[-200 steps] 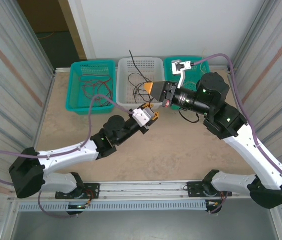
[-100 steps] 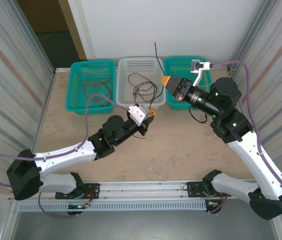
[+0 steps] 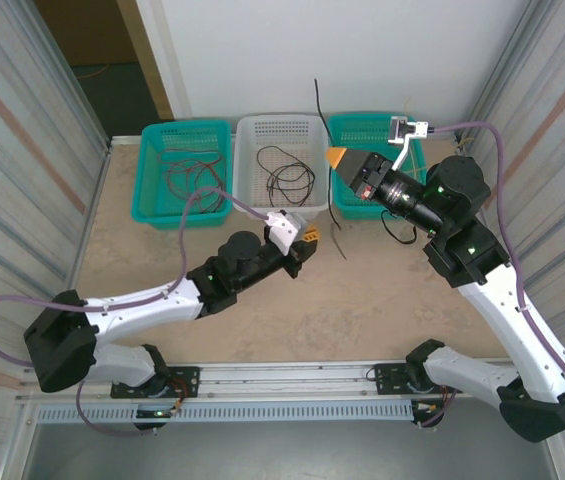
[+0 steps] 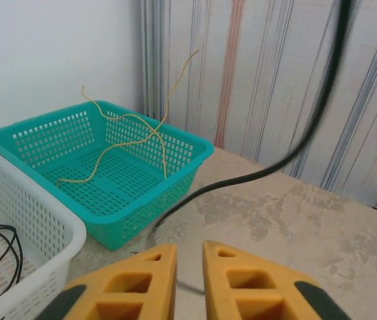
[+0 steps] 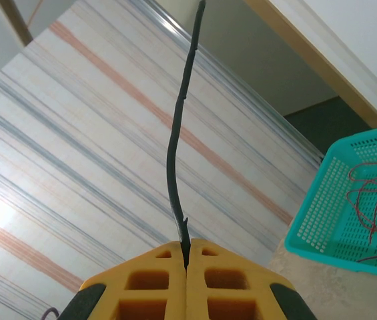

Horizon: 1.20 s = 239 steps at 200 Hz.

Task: Untangle the cables

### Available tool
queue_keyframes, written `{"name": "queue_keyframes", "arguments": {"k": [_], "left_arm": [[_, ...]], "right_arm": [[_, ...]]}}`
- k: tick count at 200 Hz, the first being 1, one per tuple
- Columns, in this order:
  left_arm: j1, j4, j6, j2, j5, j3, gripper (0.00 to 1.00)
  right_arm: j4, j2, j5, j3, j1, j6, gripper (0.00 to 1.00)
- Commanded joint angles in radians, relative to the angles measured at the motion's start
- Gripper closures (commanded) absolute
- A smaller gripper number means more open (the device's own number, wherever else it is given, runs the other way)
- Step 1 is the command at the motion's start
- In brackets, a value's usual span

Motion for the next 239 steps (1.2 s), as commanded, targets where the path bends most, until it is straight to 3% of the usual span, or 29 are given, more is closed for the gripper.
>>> {"name": "queue_keyframes", "arguments": {"k": [1, 16, 38, 60, 92, 109, 148, 171, 205, 239], "left_arm": [[-0.004, 0.026, -0.014, -0.007, -0.003, 0.039, 0.69], [-0.005, 0.04, -0.005, -0.018, -0.028, 0.031, 0.44], [-0.006, 0.07, 0.026, -0.033, -0.017, 0.021, 0.3], [-0.005, 0.067, 0.033, -0.032, 0.037, 0.033, 0.24], [-0.012, 0.067, 0.021, -0.01, 0.088, 0.052, 0.25], [-0.013, 0.069, 0.019, 0.001, 0.094, 0.063, 0.33], [-0.013, 0.04, 0.017, 0.025, 0.079, 0.101, 0.79], [-0.013, 0.028, 0.012, 0.032, 0.064, 0.104, 0.97], [-0.006, 0.03, -0.017, 0.023, 0.001, 0.094, 1.0], [0.053, -0.096, -0.173, 0.019, -0.147, 0.133, 1.0]], "right_arm": [[0.032, -0.013, -0.017, 0.001, -0.004, 0.014, 1.0], [0.03, -0.012, -0.021, -0.002, -0.004, 0.015, 1.0], [0.033, -0.013, -0.029, -0.003, -0.004, 0.019, 1.0], [0.04, -0.012, -0.034, -0.002, -0.004, 0.023, 0.99], [0.056, -0.004, -0.041, 0.001, -0.004, 0.037, 0.99], [0.062, -0.003, -0.047, 0.001, -0.004, 0.042, 0.99], [0.063, -0.009, -0.041, 0.004, -0.005, 0.039, 0.99], [0.066, -0.01, -0.036, 0.004, -0.005, 0.042, 0.99], [0.084, -0.016, -0.039, -0.003, -0.005, 0.04, 0.99], [0.129, -0.054, -0.055, -0.047, -0.005, 0.026, 0.99]]}}
